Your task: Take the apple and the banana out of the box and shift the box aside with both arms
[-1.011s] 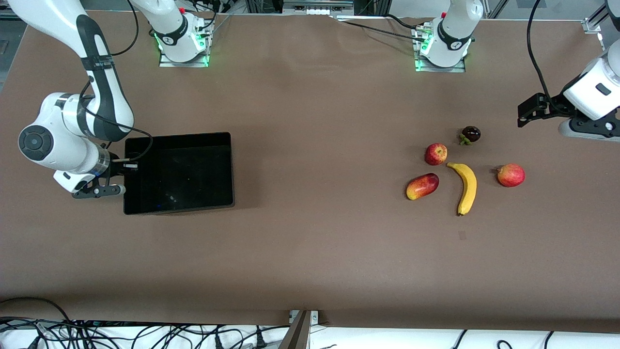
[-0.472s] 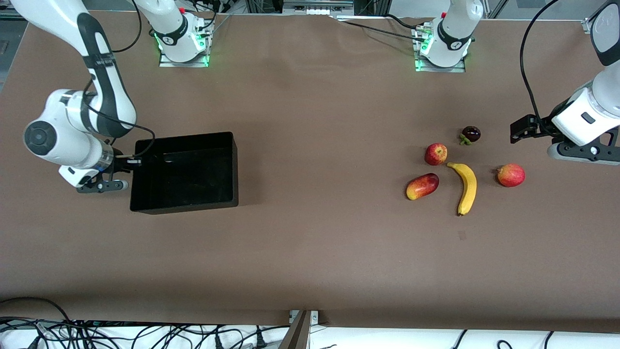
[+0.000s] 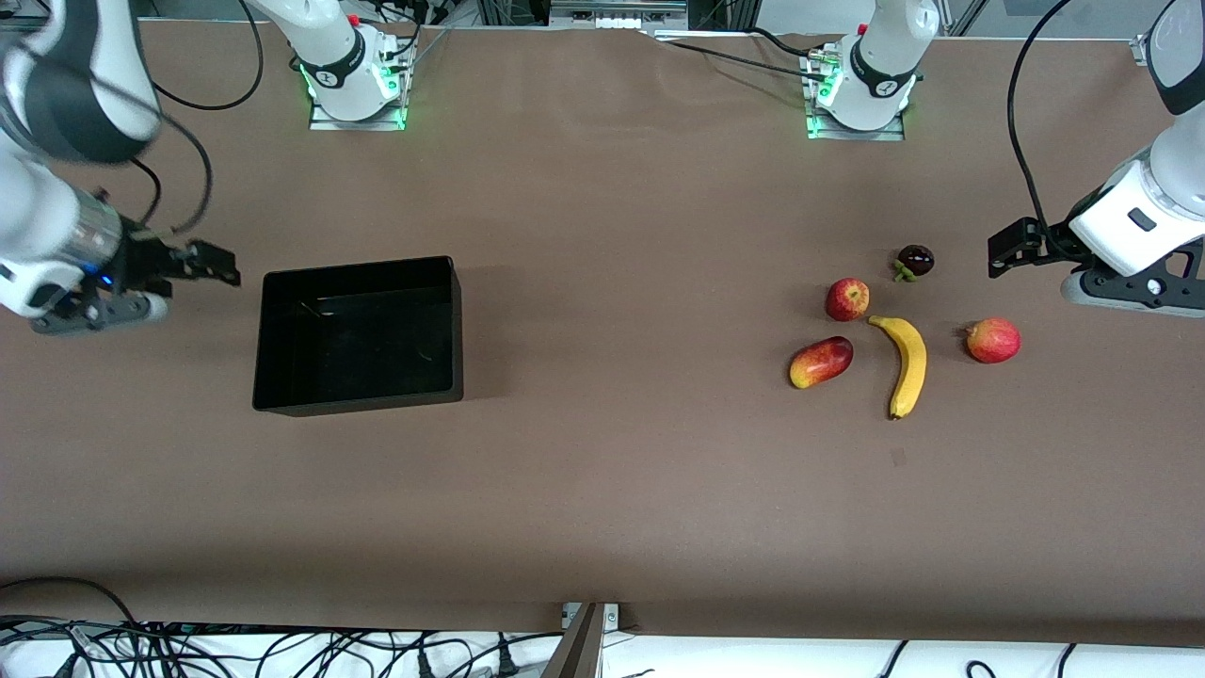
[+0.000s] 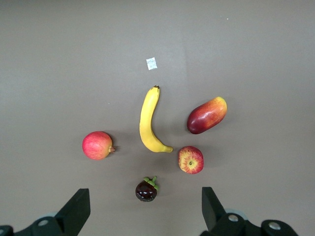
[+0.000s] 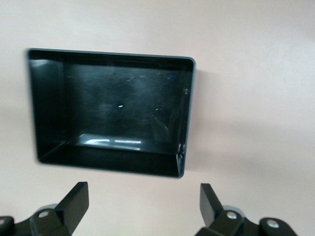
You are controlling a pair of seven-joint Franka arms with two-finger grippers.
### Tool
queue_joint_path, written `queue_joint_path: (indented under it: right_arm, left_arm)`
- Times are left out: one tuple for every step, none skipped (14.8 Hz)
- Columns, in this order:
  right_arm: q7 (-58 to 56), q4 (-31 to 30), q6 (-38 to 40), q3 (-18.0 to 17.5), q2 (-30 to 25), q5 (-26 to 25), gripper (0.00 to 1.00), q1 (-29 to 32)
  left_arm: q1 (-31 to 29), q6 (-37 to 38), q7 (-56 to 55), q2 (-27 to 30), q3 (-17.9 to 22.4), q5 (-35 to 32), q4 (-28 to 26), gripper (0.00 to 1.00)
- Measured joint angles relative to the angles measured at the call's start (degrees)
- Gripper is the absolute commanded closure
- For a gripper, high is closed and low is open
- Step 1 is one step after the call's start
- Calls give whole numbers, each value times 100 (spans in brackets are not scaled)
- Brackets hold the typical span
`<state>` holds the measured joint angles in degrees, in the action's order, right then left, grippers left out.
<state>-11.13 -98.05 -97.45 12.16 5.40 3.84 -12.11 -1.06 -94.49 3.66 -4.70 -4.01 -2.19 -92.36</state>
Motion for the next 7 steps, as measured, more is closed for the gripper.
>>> queue_joint_path:
  right_arm:
    - [15, 221, 307, -36, -75, -10, 0, -6]
    - [72, 374, 556, -49, -131, -33, 0, -7]
    - [169, 447, 714, -52, -190, -59, 0, -7]
    - [220, 440, 795, -55, -263, -70, 0, -7]
    - [237, 403, 842, -57, -345, -76, 0, -7]
    - [241, 355, 877, -62, -416, -77, 0, -6]
    - [242, 318, 892, -81, -466, -78, 0, -5]
  left_arm:
    - [2, 2, 0, 0, -16, 0, 0, 0]
    - [5, 3, 0, -1, -32, 0, 0, 0]
    - [5, 3, 0, -1, -44, 0, 0, 0]
    - [6, 3, -1, -1, -50, 0, 0, 0]
    - [6, 3, -1, -1, -50, 0, 0, 0]
    - [6, 4, -1, -1, -50, 0, 0, 0]
    - [6, 4, -1, -1, -50, 0, 0, 0]
